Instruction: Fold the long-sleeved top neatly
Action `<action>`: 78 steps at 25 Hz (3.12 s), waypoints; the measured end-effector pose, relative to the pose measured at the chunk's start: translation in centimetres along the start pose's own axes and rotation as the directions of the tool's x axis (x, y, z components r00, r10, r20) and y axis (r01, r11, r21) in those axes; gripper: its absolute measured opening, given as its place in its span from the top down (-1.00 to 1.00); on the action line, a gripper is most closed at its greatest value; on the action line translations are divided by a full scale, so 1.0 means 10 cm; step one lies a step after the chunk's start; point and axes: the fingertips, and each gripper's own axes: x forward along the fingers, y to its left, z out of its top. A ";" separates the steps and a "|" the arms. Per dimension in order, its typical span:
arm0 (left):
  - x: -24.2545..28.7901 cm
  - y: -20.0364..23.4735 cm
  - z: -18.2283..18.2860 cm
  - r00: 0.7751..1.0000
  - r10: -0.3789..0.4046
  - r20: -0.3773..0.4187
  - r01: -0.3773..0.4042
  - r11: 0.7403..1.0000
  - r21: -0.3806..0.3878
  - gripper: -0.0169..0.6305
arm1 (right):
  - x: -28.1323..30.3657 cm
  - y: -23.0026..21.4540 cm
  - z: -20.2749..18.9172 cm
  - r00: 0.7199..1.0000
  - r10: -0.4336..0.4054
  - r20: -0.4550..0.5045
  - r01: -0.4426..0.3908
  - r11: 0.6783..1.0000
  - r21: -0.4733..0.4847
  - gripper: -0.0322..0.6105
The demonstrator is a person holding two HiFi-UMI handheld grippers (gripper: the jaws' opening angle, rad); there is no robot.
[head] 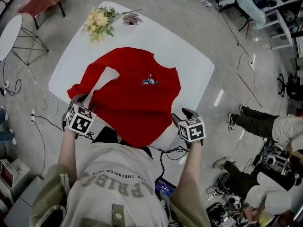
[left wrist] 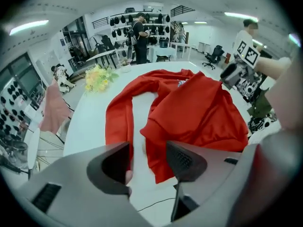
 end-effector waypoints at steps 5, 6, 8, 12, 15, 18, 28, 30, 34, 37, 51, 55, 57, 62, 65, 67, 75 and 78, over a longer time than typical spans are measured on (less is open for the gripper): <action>-0.21 -0.23 0.37 0.992 -0.041 0.118 0.037 0.999 0.032 0.21 | 0.15 -0.73 0.64 0.987 -0.076 0.138 0.047 0.978 0.203 0.21; -0.15 -0.46 0.49 0.988 -0.086 0.129 0.077 0.994 0.072 0.21 | 0.25 -0.80 0.71 0.989 -0.068 0.134 0.034 0.970 0.241 0.21; 0.00 -1.00 0.70 0.978 -0.171 0.116 0.147 0.971 0.190 0.21 | 0.48 -0.84 0.79 0.994 -0.028 0.108 -0.005 0.954 0.299 0.21; 0.20 -1.82 0.95 0.966 -0.251 0.063 0.208 0.898 0.388 0.19 | 0.74 -0.83 0.88 0.998 0.028 0.064 -0.044 0.963 0.265 0.35; 0.27 -2.08 1.01 0.953 -0.297 0.061 0.252 0.888 0.384 0.18 | 0.69 -0.91 1.02 0.994 0.044 0.098 -0.065 0.975 0.215 0.66; 0.36 -2.12 1.07 0.953 -0.296 0.069 0.257 0.905 0.340 0.18 | 0.64 -1.17 1.24 0.993 0.011 0.117 -0.030 0.987 0.159 0.69; 0.57 -2.25 1.19 0.951 -0.304 0.046 0.287 0.931 0.228 0.18 | 0.77 -2.11 1.81 0.980 -0.196 0.040 0.200 0.972 -0.123 0.71; 0.59 -2.31 1.15 0.950 -0.310 0.033 0.295 0.928 0.227 0.18 | 0.85 -2.17 1.85 0.975 -0.218 0.032 0.220 0.964 -0.151 0.70; 0.52 -2.28 1.10 0.952 -0.304 0.044 0.288 0.934 0.211 0.18 | 0.86 -2.15 1.91 0.971 -0.226 0.071 0.234 0.963 -0.130 0.64; 0.38 -2.00 1.03 0.961 -0.268 0.075 0.253 0.953 0.164 0.18 | 0.64 -2.02 1.99 0.969 -0.172 0.179 0.189 0.979 -0.081 0.22; -0.16 0.48 -0.23 0.994 -0.029 0.107 0.029 1.000 0.009 0.18 | 0.22 0.92 1.25 0.923 -0.051 0.382 0.073 0.996 -0.043 0.20; -0.18 0.83 -0.41 0.991 -0.074 0.109 0.063 0.993 0.098 0.18 | 0.34 1.71 1.27 0.920 -0.050 0.388 0.063 0.998 -0.022 0.19; -0.16 0.94 -0.47 0.990 -0.087 0.108 0.071 0.986 0.150 0.18 | 0.39 2.02 1.32 0.915 -0.037 0.401 0.049 0.999 -0.021 0.20; -0.12 1.05 -0.69 0.992 -0.116 0.055 0.099 0.964 0.246 0.18 | 0.51 2.64 1.43 0.916 -0.001 0.402 0.035 0.996 -0.078 0.20; -0.09 1.17 -0.75 0.994 -0.110 0.025 0.096 0.943 0.320 0.17 | 0.56 3.01 1.55 0.916 0.023 0.402 0.045 0.986 -0.159 0.20; -0.05 1.25 -0.74 0.995 -0.097 0.010 0.086 0.918 0.387 0.17 | 0.65 3.27 1.62 0.920 0.045 0.389 0.040 0.977 -0.208 0.20; 0.20 1.32 -0.72 0.977 -0.206 -0.051 0.198 0.801 0.565 0.18 | 1.29 4.27 1.88 0.955 0.041 0.293 0.033 0.969 -0.243 0.20; 0.28 1.33 -0.70 0.968 -0.241 -0.066 0.227 0.737 0.637 0.32 | 1.56 4.45 2.02 0.967 -0.004 0.256 0.057 0.979 -0.198 0.20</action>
